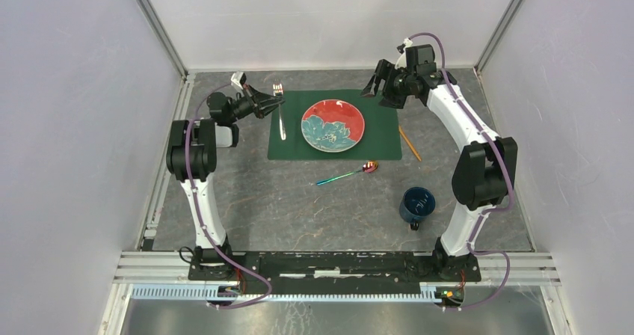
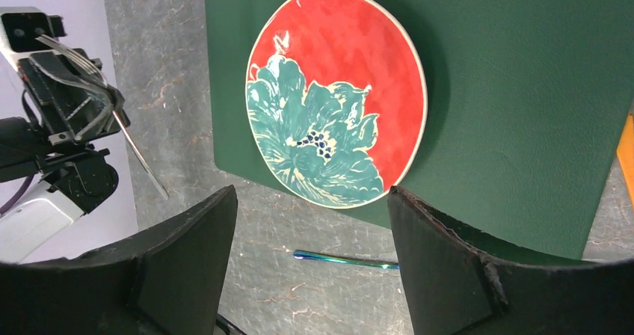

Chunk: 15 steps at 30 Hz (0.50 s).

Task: Set the dinner table for one person
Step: Place the fork on the napkin.

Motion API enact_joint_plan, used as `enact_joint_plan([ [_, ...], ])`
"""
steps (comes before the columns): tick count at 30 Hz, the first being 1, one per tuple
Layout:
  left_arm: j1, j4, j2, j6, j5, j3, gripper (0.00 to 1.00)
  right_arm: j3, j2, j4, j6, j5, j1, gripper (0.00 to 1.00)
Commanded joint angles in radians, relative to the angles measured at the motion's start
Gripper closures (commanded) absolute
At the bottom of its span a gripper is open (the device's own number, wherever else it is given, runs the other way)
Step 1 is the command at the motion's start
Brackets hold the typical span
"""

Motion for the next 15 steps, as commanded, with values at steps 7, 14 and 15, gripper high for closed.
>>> enact_joint_plan([
  [7, 0.016, -0.309, -0.062, 0.165, 0.012, -0.039, 0.98, 0.046, -0.056, -0.003, -0.008, 0.007, -0.004, 0.20],
  [14, 0.017, -0.436, -0.062, 0.246, 0.009, -0.025, 0.98, 0.041, -0.062, 0.003, -0.004, 0.009, -0.005, 0.20],
  [15, 0.016, -0.444, -0.059, 0.255, 0.009, -0.023, 0.98, 0.040, -0.061, 0.003, -0.004, 0.008, -0.006, 0.20],
])
